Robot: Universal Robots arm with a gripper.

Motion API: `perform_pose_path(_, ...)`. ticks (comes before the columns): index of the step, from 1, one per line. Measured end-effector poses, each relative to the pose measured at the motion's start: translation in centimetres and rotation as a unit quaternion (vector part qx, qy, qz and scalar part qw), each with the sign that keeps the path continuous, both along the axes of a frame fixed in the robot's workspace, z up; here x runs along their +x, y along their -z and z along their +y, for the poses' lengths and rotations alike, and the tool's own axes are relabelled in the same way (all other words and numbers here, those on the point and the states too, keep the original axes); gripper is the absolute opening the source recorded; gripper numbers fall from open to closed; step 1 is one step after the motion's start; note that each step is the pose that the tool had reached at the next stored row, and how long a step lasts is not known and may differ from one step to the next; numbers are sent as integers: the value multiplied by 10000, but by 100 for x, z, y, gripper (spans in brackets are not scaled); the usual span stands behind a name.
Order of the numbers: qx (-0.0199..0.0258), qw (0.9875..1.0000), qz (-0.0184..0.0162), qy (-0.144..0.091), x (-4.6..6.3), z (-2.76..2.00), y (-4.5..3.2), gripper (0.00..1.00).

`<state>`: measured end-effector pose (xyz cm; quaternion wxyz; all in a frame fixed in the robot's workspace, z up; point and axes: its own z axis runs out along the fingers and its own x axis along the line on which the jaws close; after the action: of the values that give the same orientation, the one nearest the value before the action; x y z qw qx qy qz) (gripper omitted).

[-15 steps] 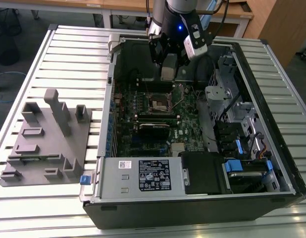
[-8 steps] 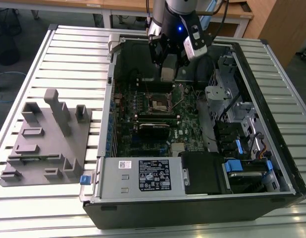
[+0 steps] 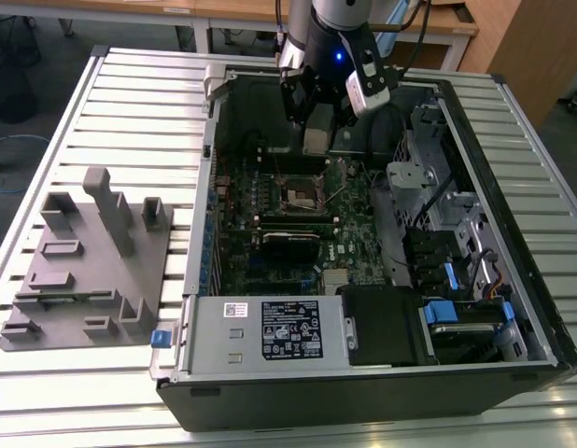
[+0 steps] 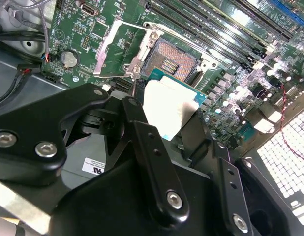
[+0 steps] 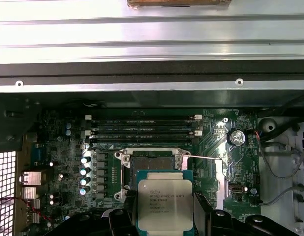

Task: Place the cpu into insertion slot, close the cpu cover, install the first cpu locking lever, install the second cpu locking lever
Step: 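Place the cpu into insertion slot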

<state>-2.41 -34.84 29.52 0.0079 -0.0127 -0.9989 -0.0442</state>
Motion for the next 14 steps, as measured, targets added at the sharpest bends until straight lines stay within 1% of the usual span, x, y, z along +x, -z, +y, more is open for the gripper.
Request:
perform_pose_path(4,1,10000,-1,0,0,0,4,54)
perform_pose_path(7,0,10000,0,0,0,0,24,54)
perform_pose_path(12,0,10000,-1,0,0,0,78,54)
perform_pose_path(14,0,10000,-6,1,-3,0,106,54)
